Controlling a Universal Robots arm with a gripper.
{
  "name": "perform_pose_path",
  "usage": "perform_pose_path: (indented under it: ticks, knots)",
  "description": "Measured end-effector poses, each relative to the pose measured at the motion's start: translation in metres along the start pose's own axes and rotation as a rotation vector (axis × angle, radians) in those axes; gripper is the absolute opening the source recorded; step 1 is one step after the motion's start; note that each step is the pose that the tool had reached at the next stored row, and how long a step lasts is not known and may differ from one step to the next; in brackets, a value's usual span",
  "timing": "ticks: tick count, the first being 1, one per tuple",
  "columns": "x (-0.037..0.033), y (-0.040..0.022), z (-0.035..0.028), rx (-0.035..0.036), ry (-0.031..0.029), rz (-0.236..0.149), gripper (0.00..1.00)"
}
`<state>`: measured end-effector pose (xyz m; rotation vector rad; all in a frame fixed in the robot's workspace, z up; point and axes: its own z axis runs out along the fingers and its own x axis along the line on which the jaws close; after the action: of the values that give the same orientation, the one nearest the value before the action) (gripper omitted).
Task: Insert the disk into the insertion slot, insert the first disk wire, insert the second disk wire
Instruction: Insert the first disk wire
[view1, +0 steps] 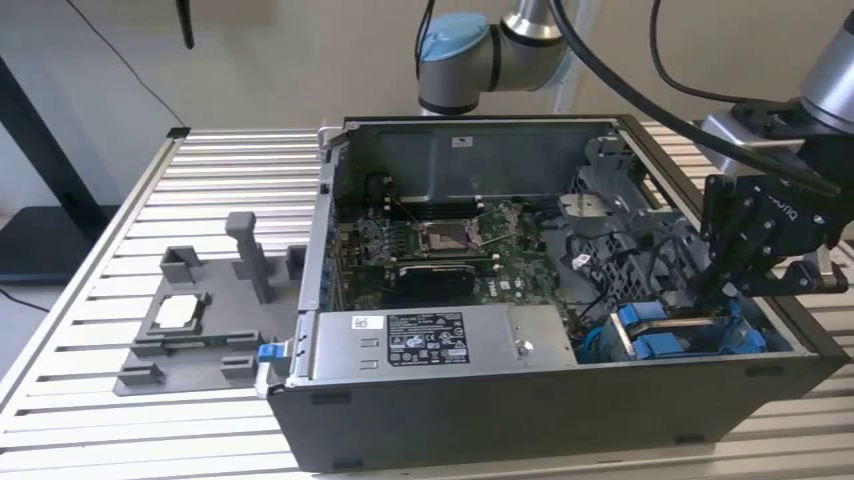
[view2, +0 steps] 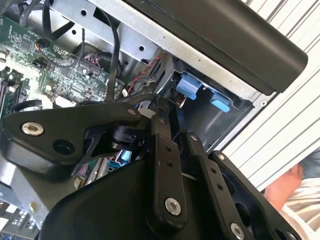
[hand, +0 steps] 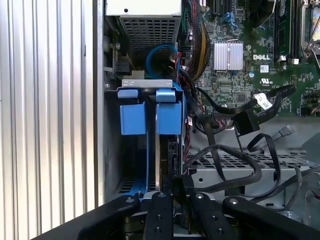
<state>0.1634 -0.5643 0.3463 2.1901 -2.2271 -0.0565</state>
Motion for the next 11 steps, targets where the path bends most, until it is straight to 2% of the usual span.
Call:
perform_pose_path:
  ticks: [11]
  knots:
    - [-0.001,-0.0001,0.0015,0.0021,0.0001,0.0,0.19]
